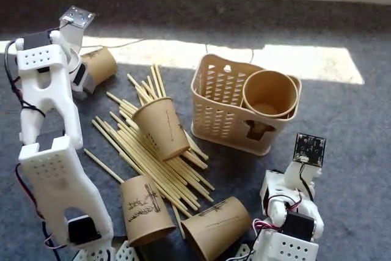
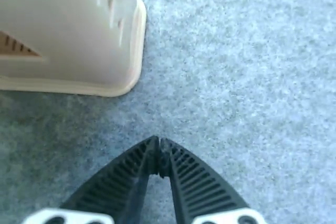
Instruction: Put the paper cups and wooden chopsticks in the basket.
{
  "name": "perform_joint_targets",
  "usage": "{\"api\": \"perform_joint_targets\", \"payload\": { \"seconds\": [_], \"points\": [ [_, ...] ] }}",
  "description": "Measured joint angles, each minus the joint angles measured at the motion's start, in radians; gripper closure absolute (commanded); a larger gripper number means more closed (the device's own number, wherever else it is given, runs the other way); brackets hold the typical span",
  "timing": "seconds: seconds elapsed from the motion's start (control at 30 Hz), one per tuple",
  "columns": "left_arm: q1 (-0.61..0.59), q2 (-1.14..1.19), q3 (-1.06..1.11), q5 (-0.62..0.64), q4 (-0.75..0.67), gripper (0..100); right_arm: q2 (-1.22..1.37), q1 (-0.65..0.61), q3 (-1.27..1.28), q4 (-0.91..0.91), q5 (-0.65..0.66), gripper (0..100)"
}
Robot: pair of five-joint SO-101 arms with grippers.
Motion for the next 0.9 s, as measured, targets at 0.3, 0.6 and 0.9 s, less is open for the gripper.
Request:
{"api": "perform_joint_targets", "payload": {
  "seconds": [0.3,0.6,0.9],
  "points": [
    [0.081,0.000,0.000,0.000,0.009,92,0.000,0.000,0.000,0.000,0.000,98.0],
    [0.126,-0.109,0.000,0.000,0.083,100,0.000,0.000,0.000,0.000,0.000,98.0],
    [0.180,-0.245,0.000,0.000,0.262,100,0.000,0.000,0.000,0.000,0.000,98.0]
  ]
}}
